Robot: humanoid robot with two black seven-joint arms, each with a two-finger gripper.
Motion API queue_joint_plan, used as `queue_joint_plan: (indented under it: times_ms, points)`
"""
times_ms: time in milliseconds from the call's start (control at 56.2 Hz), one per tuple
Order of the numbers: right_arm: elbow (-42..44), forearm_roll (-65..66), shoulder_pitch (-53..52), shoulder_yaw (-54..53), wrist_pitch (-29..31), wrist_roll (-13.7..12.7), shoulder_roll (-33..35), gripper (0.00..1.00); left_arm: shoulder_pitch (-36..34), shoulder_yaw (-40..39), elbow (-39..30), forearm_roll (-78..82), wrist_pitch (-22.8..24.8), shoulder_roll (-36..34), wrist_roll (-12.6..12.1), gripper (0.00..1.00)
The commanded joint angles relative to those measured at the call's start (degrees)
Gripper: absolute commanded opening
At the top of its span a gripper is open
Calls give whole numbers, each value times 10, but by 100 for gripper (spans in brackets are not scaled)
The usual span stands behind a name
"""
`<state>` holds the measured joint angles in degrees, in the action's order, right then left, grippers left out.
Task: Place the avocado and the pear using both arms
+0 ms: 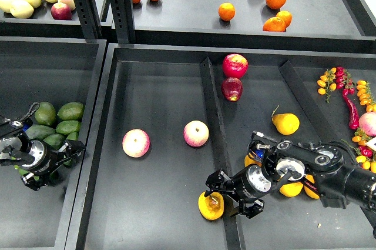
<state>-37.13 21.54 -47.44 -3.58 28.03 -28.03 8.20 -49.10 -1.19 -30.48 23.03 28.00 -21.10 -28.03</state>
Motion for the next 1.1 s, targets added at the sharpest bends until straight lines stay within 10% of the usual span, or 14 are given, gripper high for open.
queue_joint_plan:
  times_ms: [0, 623, 1086]
  points:
    - [-1, -2, -4, -6, 0, 0, 5, 18, -6, -1, -1, 0, 0, 0, 0, 99]
    - [-7, -23, -16, -17, 0, 0, 18, 16, -63, -25, -4, -8, 0, -32, 0, 99]
    - [-11, -33, -27, -28, 0, 0, 34, 16, -81, -197, 1, -141, 0, -44, 0, 99]
